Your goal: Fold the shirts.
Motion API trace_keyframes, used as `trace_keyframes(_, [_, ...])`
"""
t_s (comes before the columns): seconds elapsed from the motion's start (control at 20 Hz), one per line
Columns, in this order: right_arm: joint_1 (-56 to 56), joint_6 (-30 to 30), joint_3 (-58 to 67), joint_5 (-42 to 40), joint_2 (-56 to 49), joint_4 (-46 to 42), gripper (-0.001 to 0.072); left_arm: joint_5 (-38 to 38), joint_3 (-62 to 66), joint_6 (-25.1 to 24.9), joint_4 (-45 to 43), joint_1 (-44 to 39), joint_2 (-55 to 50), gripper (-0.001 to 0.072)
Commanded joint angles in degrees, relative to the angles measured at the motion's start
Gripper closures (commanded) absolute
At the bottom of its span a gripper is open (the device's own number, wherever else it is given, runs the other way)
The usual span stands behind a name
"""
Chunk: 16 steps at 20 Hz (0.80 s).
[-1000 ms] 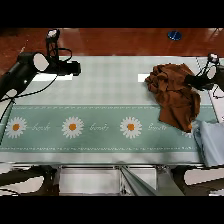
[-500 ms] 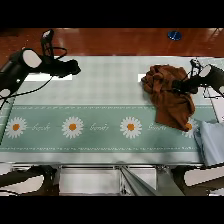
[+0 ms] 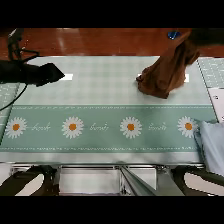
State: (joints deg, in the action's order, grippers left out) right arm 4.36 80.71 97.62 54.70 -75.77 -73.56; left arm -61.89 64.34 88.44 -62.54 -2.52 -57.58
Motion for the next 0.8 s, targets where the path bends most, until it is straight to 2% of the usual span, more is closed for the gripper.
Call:
trace_keyframes(0.0, [-1.0,-2.4,12.5,0.8,6.6,2.7,0.0688,0.0,-9.7,-3.6,4.8,0.3,10.8,0.0206])
trace_keyframes(0.15, [-1.0,-6.1,19.1,3.9,10.0,6.0,0.0688,0.3,-14.1,-5.4,4.7,0.4,13.8,0.0206])
trace_keyframes(0.3, [-1.0,-8.2,19.6,7.8,13.0,10.1,0.0688,2.8,-14.2,-5.5,4.5,1.4,13.6,0.0206])
trace_keyframes(0.5, [-2.3,-11.3,17.0,18.0,13.4,23.5,0.0688,4.6,-14.1,-6.3,4.5,5.5,13.6,0.0206])
trace_keyframes(0.6, [-8.5,-11.3,12.7,19.9,13.0,21.2,0.0688,4.6,-14.1,-7.5,4.5,7.8,13.6,0.0206])
trace_keyframes(0.75, [-20.7,-10.4,2.2,18.4,10.8,18.1,0.0688,4.3,-14.1,-7.9,4.5,10.4,13.6,0.0206])
